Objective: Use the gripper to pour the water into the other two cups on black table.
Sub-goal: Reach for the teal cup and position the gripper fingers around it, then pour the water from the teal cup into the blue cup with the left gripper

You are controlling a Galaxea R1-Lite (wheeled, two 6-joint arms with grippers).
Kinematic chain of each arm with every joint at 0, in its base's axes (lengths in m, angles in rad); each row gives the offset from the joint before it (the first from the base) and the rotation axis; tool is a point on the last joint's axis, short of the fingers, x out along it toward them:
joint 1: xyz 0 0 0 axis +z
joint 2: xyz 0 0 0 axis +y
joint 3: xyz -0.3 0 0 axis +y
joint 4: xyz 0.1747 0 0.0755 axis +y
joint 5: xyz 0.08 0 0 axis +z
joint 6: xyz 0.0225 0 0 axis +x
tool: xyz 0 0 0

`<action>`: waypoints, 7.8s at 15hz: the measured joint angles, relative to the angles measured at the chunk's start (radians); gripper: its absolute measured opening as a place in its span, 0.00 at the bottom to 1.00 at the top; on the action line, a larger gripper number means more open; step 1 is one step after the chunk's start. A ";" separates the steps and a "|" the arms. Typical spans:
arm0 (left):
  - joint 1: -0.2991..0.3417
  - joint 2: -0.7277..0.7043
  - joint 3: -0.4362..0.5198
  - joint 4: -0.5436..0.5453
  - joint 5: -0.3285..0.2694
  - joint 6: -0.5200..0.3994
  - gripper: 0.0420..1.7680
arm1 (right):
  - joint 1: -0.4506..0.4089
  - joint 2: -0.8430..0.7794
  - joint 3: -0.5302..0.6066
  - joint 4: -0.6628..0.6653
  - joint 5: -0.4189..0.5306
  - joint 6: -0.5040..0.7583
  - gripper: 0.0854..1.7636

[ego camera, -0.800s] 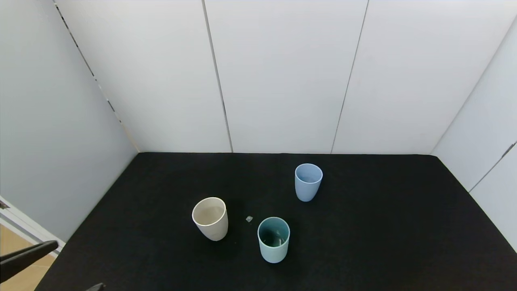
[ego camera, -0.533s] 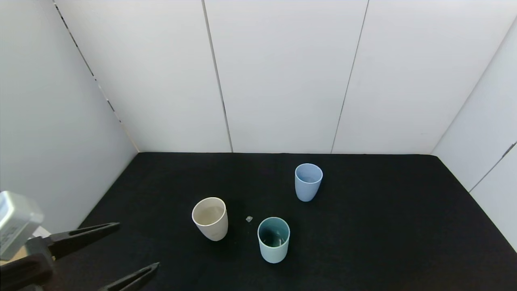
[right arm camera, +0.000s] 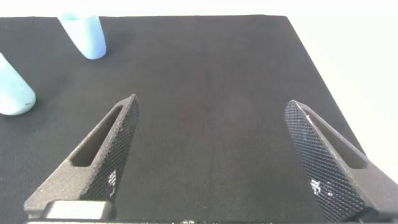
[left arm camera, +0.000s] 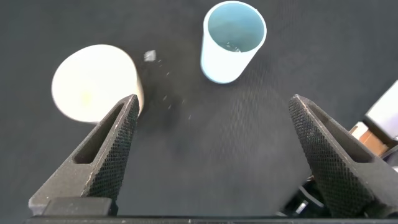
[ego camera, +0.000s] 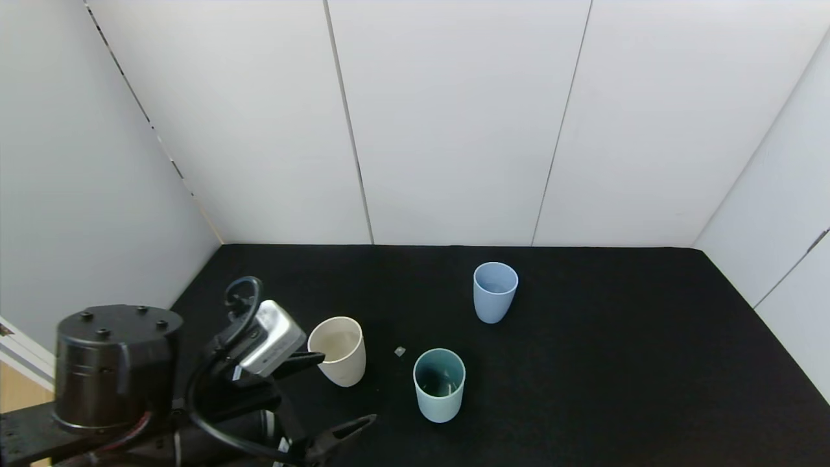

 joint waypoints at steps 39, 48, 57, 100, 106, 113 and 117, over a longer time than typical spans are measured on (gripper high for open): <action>-0.156 0.789 -0.102 -0.770 0.045 -0.035 0.97 | 0.000 0.000 0.000 0.000 0.000 0.000 0.97; -0.161 0.826 -0.128 -0.774 0.046 -0.035 0.97 | 0.000 0.000 0.000 0.000 0.000 0.000 0.97; -0.161 0.825 -0.125 -0.775 0.047 -0.035 0.66 | 0.000 0.000 0.000 0.000 0.000 0.000 0.97; -0.033 0.933 -1.519 0.623 0.277 0.406 0.66 | 0.001 0.000 0.000 0.000 0.000 0.000 0.97; -0.054 0.944 -1.521 0.615 0.378 0.489 0.66 | 0.001 0.000 0.000 0.000 0.000 0.000 0.97; -0.086 0.940 -1.521 0.615 0.503 0.567 0.66 | 0.001 0.000 0.000 0.000 0.000 0.000 0.97; -0.104 0.941 -1.521 0.614 0.575 0.607 0.66 | 0.000 0.000 0.000 0.000 0.000 0.000 0.97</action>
